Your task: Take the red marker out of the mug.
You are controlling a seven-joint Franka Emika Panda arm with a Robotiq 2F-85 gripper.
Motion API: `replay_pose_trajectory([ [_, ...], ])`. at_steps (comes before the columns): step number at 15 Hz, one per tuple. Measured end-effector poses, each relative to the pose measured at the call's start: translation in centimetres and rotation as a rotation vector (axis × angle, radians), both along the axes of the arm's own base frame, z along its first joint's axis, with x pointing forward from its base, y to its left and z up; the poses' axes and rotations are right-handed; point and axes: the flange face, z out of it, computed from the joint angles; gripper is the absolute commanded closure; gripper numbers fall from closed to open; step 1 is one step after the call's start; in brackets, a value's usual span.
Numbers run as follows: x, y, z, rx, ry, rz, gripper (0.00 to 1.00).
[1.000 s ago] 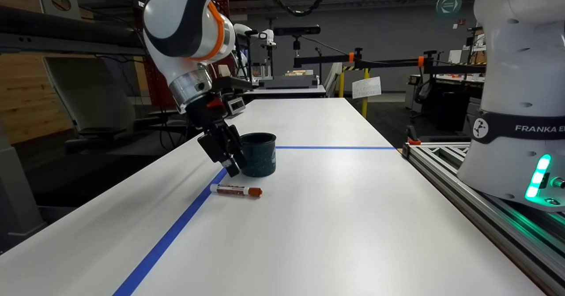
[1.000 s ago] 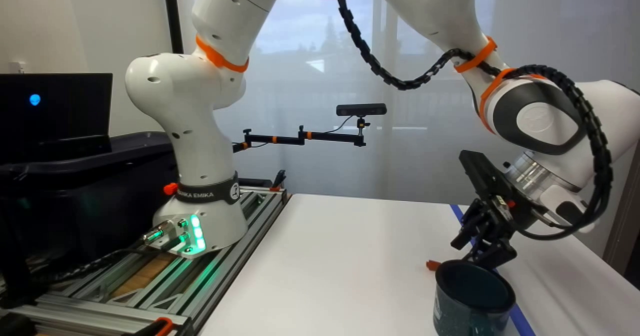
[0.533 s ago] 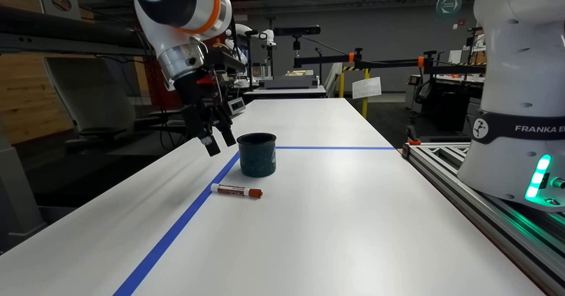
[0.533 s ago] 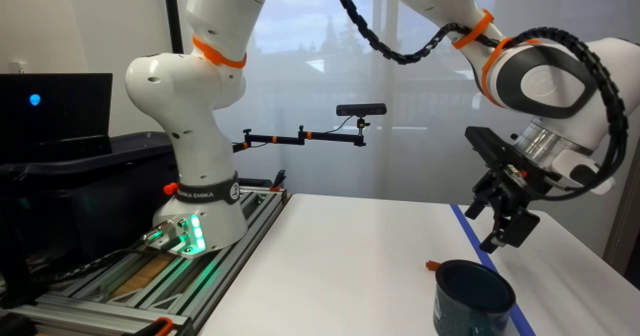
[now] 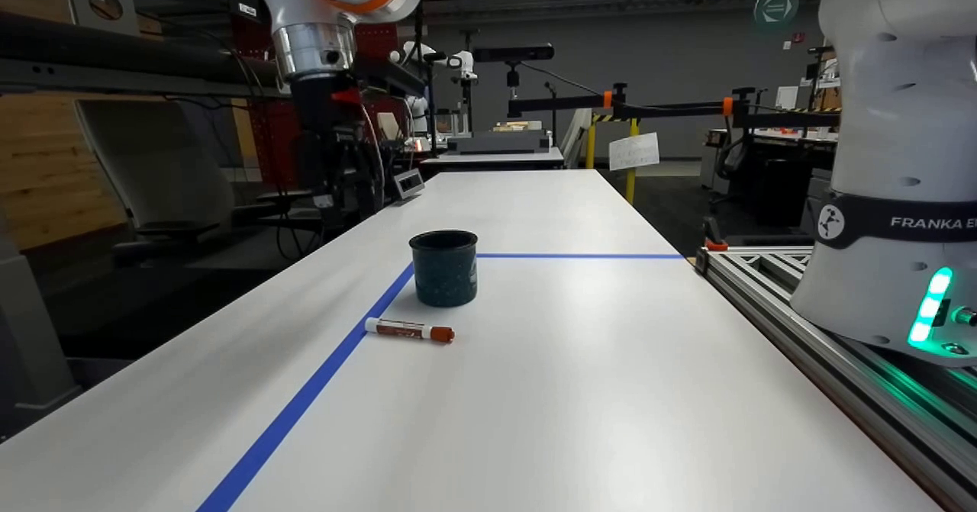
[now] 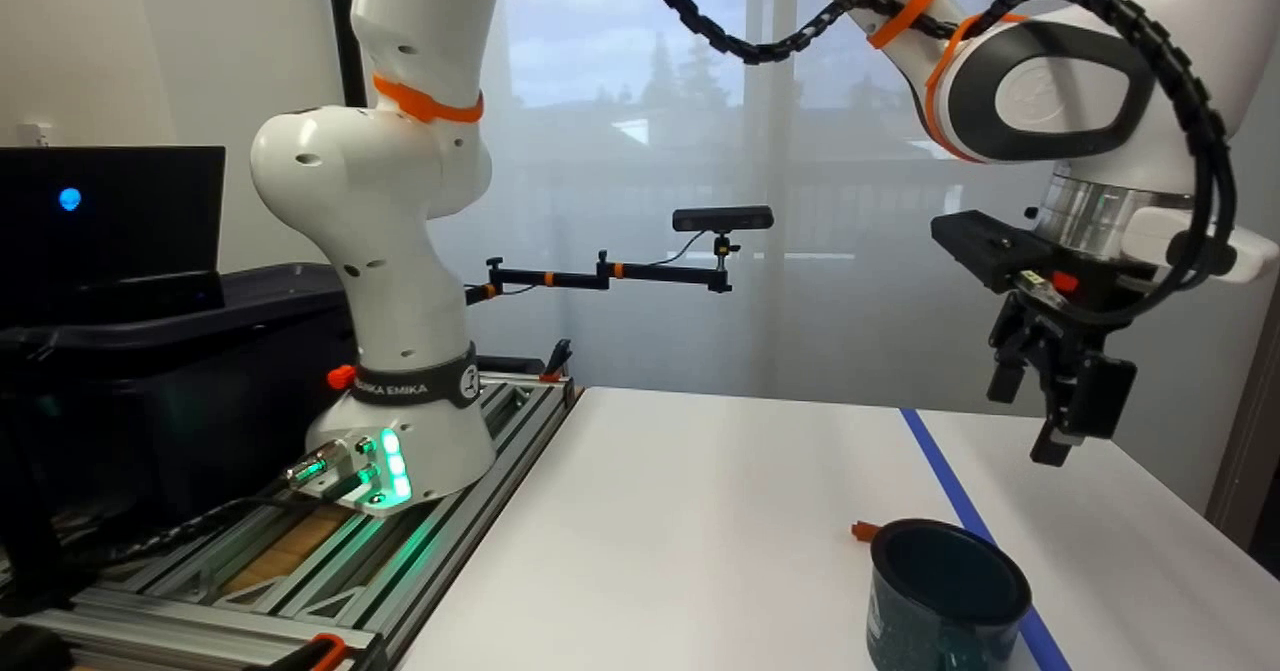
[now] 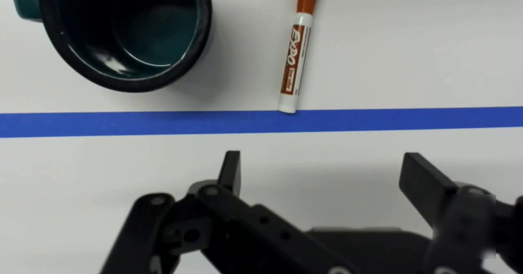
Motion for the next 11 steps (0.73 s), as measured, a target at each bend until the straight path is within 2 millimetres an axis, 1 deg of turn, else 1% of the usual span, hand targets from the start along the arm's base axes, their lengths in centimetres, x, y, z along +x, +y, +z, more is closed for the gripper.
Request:
replay_pose_trajectory([
  [3, -0.59, -0.22, 0.87, -0.002, -0.014, -0.005, 0.00],
  [11, -0.71, -0.27, 0.81, -0.003, -0.015, -0.006, 0.00],
])
